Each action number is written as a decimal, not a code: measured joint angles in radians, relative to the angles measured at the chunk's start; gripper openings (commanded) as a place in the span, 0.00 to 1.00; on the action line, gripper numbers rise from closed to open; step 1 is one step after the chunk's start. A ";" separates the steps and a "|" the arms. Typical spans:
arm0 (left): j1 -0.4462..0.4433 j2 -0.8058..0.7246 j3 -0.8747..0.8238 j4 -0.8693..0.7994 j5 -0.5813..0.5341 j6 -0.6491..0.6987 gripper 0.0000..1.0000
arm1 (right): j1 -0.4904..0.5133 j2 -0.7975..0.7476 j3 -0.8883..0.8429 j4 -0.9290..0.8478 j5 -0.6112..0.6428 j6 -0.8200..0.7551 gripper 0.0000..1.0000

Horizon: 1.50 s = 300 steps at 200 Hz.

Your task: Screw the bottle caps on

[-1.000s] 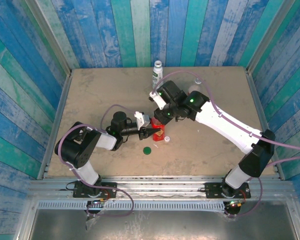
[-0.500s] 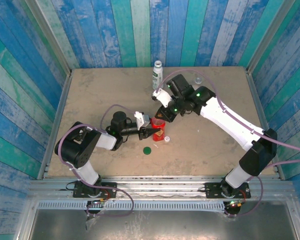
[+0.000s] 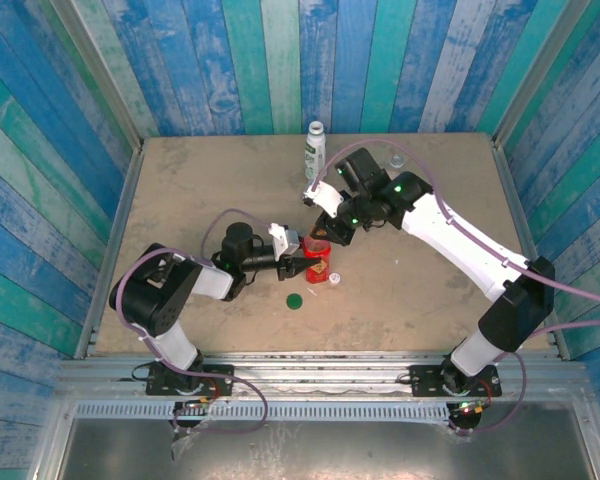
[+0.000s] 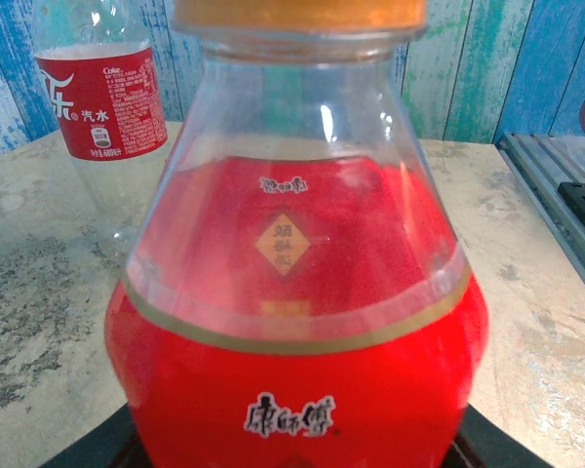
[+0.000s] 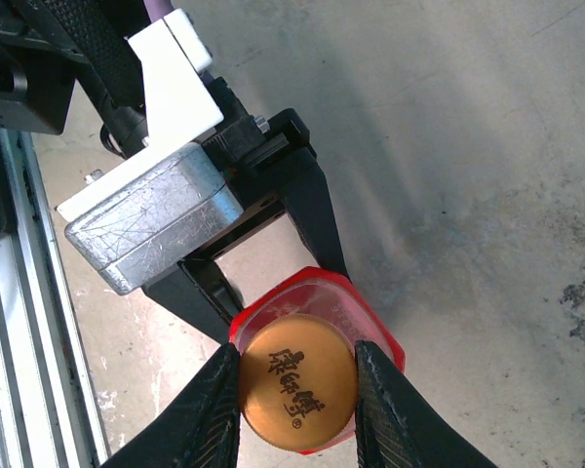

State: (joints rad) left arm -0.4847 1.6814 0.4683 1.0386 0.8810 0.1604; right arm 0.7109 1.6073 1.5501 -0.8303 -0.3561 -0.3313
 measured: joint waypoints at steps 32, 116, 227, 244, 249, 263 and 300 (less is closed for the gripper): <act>0.001 0.000 0.001 -0.002 0.000 0.000 0.49 | 0.014 0.000 0.000 0.003 0.035 0.000 0.33; 0.000 0.000 0.008 -0.014 0.005 0.000 0.49 | 0.022 -0.002 -0.007 0.005 0.063 0.028 0.31; 0.000 0.000 0.010 -0.018 0.010 0.000 0.49 | 0.021 -0.030 -0.063 0.045 0.065 0.059 0.56; 0.000 0.000 0.010 -0.018 0.010 0.000 0.49 | 0.021 -0.033 -0.063 0.047 0.068 0.063 0.64; 0.000 0.000 0.010 -0.018 0.010 0.000 0.49 | 0.021 -0.035 -0.064 0.047 0.068 0.064 0.65; 0.000 0.000 0.010 -0.019 0.012 0.000 0.49 | 0.021 -0.042 -0.064 0.049 0.069 0.070 0.67; 0.000 0.000 0.010 -0.019 0.012 0.000 0.49 | 0.019 -0.089 -0.075 0.074 0.068 0.098 0.64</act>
State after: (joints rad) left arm -0.4847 1.6814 0.4786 1.0191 0.8932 0.1608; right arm 0.7296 1.5185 1.4750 -0.7559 -0.2882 -0.2333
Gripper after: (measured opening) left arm 0.491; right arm 0.648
